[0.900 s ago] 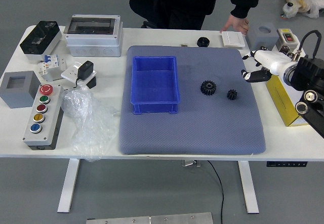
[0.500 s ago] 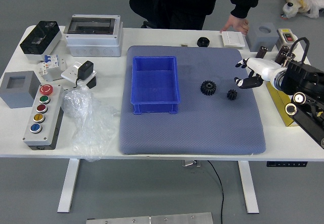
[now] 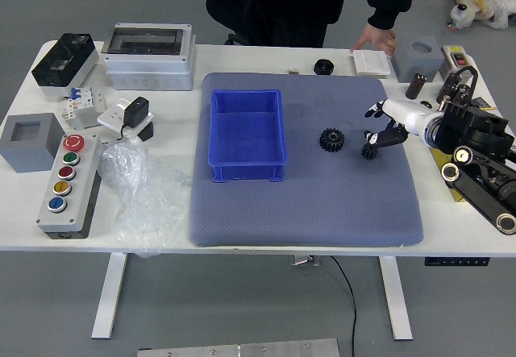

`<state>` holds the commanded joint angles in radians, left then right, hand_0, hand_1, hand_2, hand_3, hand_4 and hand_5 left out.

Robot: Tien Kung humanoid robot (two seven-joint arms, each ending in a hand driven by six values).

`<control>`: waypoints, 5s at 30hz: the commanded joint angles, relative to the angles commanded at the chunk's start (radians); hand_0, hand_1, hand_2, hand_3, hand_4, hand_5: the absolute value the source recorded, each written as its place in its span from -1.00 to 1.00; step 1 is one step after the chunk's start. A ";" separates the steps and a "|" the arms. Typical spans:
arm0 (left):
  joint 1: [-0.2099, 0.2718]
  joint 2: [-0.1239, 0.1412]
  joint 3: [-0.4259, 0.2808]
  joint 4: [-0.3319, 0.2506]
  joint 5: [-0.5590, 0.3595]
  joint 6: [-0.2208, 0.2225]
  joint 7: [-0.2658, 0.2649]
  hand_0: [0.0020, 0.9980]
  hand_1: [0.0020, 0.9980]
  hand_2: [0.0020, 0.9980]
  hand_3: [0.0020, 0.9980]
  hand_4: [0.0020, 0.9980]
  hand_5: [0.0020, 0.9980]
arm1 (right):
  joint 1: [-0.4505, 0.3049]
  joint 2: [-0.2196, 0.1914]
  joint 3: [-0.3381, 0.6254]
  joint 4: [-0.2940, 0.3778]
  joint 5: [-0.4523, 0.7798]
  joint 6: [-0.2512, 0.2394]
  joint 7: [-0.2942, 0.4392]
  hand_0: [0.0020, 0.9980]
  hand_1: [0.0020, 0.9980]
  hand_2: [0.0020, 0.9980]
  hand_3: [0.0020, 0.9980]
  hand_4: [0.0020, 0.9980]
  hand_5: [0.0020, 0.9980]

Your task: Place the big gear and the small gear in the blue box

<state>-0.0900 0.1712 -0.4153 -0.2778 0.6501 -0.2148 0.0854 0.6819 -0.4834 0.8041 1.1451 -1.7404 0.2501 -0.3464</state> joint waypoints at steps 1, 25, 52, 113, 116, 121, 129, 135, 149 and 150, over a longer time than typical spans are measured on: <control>0.000 0.000 0.000 0.000 0.000 0.000 0.000 0.73 0.67 0.66 0.57 0.20 -0.25 | 0.003 0.001 -0.005 -0.007 0.006 -0.004 0.005 0.25 0.27 0.69 0.59 0.14 -0.25; 0.000 -0.003 0.002 0.000 -0.001 0.000 0.000 0.73 0.67 0.66 0.56 0.20 -0.26 | 0.038 0.002 -0.096 -0.113 0.076 -0.039 0.087 0.27 0.25 0.67 0.55 0.19 -0.45; -0.002 -0.005 0.002 0.000 -0.001 0.000 -0.001 0.73 0.67 0.66 0.56 0.20 -0.26 | 0.064 0.039 -0.138 -0.207 0.088 -0.036 0.087 0.27 0.27 0.68 0.55 0.19 -0.56; -0.001 -0.005 0.008 0.001 -0.003 -0.001 0.002 0.73 0.66 0.66 0.57 0.20 -0.25 | 0.057 0.091 -0.144 -0.237 0.012 -0.099 0.010 -0.44 -0.33 -0.13 0.28 0.12 -0.64; -0.001 -0.004 0.009 0.001 -0.003 -0.001 0.002 0.73 0.66 0.66 0.57 0.20 -0.25 | 0.056 0.091 -0.143 -0.236 0.007 -0.107 0.008 -0.47 -0.38 -0.20 0.25 0.08 -0.64; -0.001 -0.004 0.009 0.001 -0.002 -0.001 0.002 0.73 0.66 0.66 0.57 0.20 -0.25 | 0.055 0.090 -0.141 -0.234 -0.001 -0.117 0.006 -0.49 -0.39 -0.24 0.21 0.06 -0.65; 0.000 -0.001 0.005 0.002 -0.002 0.000 0.002 0.73 0.66 0.66 0.57 0.20 -0.25 | 0.066 0.076 -0.131 -0.224 -0.010 -0.114 0.000 -0.49 -0.40 -0.25 0.20 0.05 -0.65; 0.001 0.001 0.002 0.001 0.000 0.000 0.002 0.73 0.66 0.66 0.57 0.20 -0.25 | 0.077 0.058 -0.117 -0.195 -0.031 -0.105 -0.012 -0.50 -0.40 -0.25 0.20 0.05 -0.64; 0.003 0.008 0.003 0.001 0.001 -0.001 0.003 0.73 0.66 0.66 0.57 0.20 -0.25 | 0.093 0.020 -0.080 -0.051 -0.114 -0.074 -0.055 -0.49 -0.40 -0.25 0.20 -0.01 -0.60; 0.003 0.009 0.004 0.001 0.001 -0.001 0.003 0.73 0.66 0.66 0.57 0.20 -0.25 | 0.095 0.020 -0.080 -0.037 -0.120 -0.072 -0.058 -0.49 -0.40 -0.25 0.20 -0.01 -0.60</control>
<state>-0.0875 0.1802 -0.4117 -0.2766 0.6506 -0.2156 0.0882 0.7768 -0.4638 0.7243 1.1081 -1.8608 0.1784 -0.4047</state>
